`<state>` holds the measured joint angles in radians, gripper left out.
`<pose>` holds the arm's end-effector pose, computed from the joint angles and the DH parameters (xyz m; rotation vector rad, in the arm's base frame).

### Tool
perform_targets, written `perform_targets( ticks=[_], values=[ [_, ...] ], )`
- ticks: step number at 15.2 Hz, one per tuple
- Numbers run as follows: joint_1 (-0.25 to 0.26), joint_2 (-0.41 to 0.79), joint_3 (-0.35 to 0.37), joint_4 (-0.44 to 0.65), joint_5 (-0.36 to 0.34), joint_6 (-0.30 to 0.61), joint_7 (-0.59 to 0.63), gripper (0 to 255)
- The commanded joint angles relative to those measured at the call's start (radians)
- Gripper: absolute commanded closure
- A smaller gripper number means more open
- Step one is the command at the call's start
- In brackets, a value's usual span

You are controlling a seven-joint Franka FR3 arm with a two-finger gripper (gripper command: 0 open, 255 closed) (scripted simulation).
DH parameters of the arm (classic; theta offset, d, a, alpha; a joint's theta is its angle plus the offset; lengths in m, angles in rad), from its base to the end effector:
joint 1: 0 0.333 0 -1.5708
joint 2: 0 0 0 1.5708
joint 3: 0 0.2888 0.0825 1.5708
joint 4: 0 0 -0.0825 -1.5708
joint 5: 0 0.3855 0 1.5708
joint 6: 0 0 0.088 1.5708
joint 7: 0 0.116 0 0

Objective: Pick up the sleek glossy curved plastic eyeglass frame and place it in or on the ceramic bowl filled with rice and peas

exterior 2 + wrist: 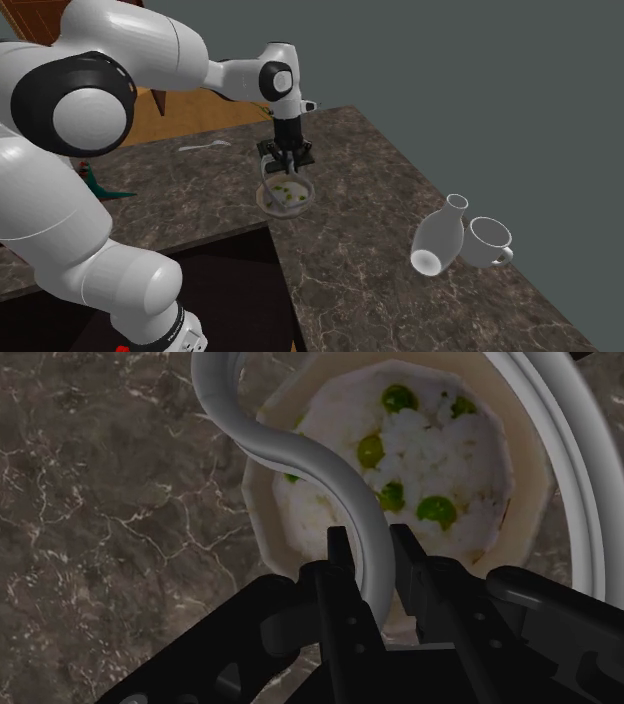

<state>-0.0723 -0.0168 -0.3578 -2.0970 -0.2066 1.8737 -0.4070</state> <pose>0.4632 -0.2318 0.3765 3.0296 0.0908 -0.4019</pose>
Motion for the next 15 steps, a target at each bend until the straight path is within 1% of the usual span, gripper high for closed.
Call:
perform_targets(
  ticks=[1,4,12,13,15],
  values=[
    [0.0,0.012,-0.001,-0.016,0.002,0.028,0.003,255],
    [-0.002,0.032,-0.002,-0.042,0.005,0.072,0.005,255],
    [-0.002,0.032,-0.002,-0.042,0.005,0.072,0.005,255],
    [-0.002,0.032,-0.002,-0.042,0.005,0.072,0.005,0],
    [-0.002,0.032,-0.002,-0.042,0.005,0.072,0.005,0]
  ],
)
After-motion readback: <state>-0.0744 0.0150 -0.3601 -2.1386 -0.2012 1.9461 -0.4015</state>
